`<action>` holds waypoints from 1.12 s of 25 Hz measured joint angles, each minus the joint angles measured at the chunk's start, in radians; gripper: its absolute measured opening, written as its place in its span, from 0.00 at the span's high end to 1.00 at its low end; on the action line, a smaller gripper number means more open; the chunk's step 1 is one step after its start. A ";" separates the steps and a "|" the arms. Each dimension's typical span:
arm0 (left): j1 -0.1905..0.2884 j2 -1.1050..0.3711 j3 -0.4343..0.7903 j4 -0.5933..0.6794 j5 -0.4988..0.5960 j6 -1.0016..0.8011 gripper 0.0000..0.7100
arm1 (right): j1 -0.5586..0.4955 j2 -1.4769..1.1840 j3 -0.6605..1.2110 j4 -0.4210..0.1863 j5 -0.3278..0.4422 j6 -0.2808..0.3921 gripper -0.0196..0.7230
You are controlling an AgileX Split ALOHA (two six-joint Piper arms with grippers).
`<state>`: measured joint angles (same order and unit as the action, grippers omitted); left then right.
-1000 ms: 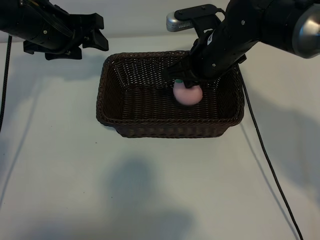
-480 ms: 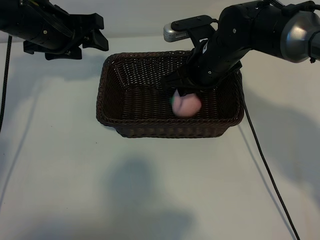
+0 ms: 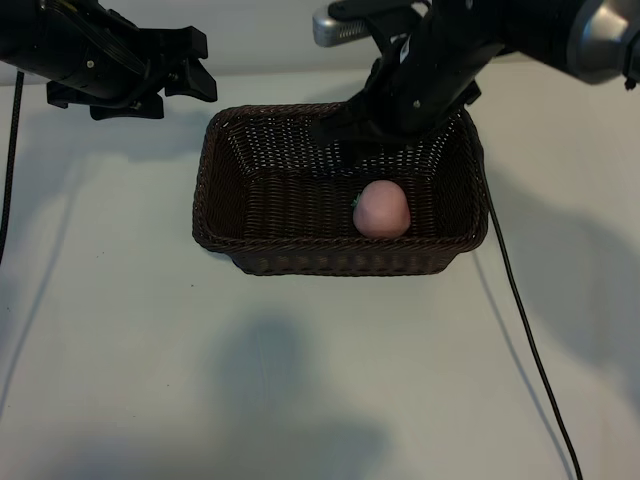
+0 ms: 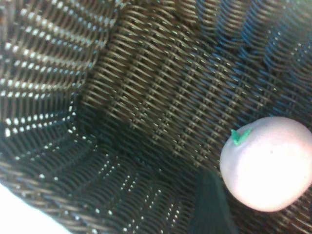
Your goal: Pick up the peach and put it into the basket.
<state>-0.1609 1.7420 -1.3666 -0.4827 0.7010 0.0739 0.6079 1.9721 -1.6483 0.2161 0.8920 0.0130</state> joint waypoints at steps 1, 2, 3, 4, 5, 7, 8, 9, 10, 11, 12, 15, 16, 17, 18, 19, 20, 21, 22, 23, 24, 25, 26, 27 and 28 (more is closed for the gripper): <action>0.000 0.000 0.000 0.000 0.000 0.000 0.17 | 0.000 0.000 -0.017 -0.013 0.025 0.002 0.33; 0.000 0.000 0.000 0.000 0.000 0.000 0.17 | 0.000 0.000 -0.031 -0.029 0.046 0.004 0.33; 0.000 0.000 0.000 0.000 0.000 0.000 0.17 | 0.000 0.000 -0.045 -0.044 0.063 0.010 0.33; 0.000 0.000 0.000 0.000 0.000 0.000 0.17 | 0.000 0.000 -0.058 -0.065 0.078 0.022 0.33; 0.000 0.000 0.000 0.000 0.000 0.000 0.17 | -0.001 0.000 -0.066 -0.085 0.091 0.035 0.33; 0.000 0.000 0.000 0.000 0.000 0.000 0.17 | -0.010 0.000 -0.077 -0.108 0.107 0.055 0.33; 0.000 0.000 0.000 0.000 0.000 0.000 0.17 | -0.018 0.000 -0.079 -0.111 0.115 0.062 0.33; 0.000 0.000 0.000 0.000 0.000 0.000 0.17 | -0.029 0.000 -0.079 -0.113 0.125 0.065 0.33; 0.000 0.000 0.000 0.000 0.000 0.000 0.17 | -0.042 0.000 -0.079 -0.115 0.135 0.068 0.33; 0.000 0.000 0.000 0.000 0.000 -0.001 0.17 | -0.057 0.000 -0.079 -0.120 0.146 0.072 0.33; 0.000 0.000 0.000 0.000 0.000 -0.001 0.17 | -0.070 0.000 -0.079 -0.124 0.157 0.073 0.33; 0.000 0.000 0.000 0.001 0.000 0.008 0.17 | -0.116 0.000 -0.080 -0.132 0.184 0.073 0.33; 0.000 0.000 0.000 0.002 0.000 0.017 0.17 | -0.128 0.000 -0.080 -0.133 0.190 0.073 0.33; 0.000 0.000 0.000 0.002 0.000 0.024 0.17 | -0.142 0.000 -0.080 -0.133 0.195 0.073 0.33; 0.000 0.000 0.000 0.002 0.000 0.029 0.17 | -0.155 0.000 -0.080 -0.133 0.201 0.072 0.33; 0.000 0.000 0.000 0.002 0.000 0.038 0.17 | -0.168 0.000 -0.080 -0.134 0.205 0.072 0.33; 0.000 0.000 0.000 0.003 0.000 0.042 0.17 | -0.177 0.000 -0.080 -0.134 0.211 0.072 0.33; 0.000 0.000 0.000 0.003 0.000 0.044 0.17 | -0.186 0.000 -0.080 -0.135 0.216 0.072 0.33; 0.000 0.000 0.000 0.003 0.000 0.044 0.17 | -0.192 0.000 -0.080 -0.137 0.222 0.072 0.33; 0.000 0.000 0.000 0.003 0.000 0.045 0.17 | -0.194 0.000 -0.080 -0.138 0.224 0.072 0.33; 0.000 0.000 0.000 0.003 0.000 0.046 0.17 | -0.196 0.000 -0.080 -0.138 0.225 0.072 0.33; 0.000 0.000 0.000 0.003 0.000 0.046 0.17 | -0.197 0.000 -0.080 -0.138 0.225 0.072 0.33; 0.000 0.000 0.000 0.003 0.000 0.047 0.17 | -0.197 0.000 -0.080 -0.138 0.226 0.072 0.33; 0.000 0.000 0.000 0.003 0.000 0.047 0.17 | -0.197 0.000 -0.080 -0.138 0.226 0.072 0.33; 0.000 0.000 0.000 0.003 0.000 0.047 0.17 | -0.197 0.000 -0.080 -0.138 0.226 0.072 0.33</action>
<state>-0.1609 1.7420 -1.3666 -0.4798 0.7010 0.1209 0.4112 1.9721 -1.7284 0.0784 1.1180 0.0854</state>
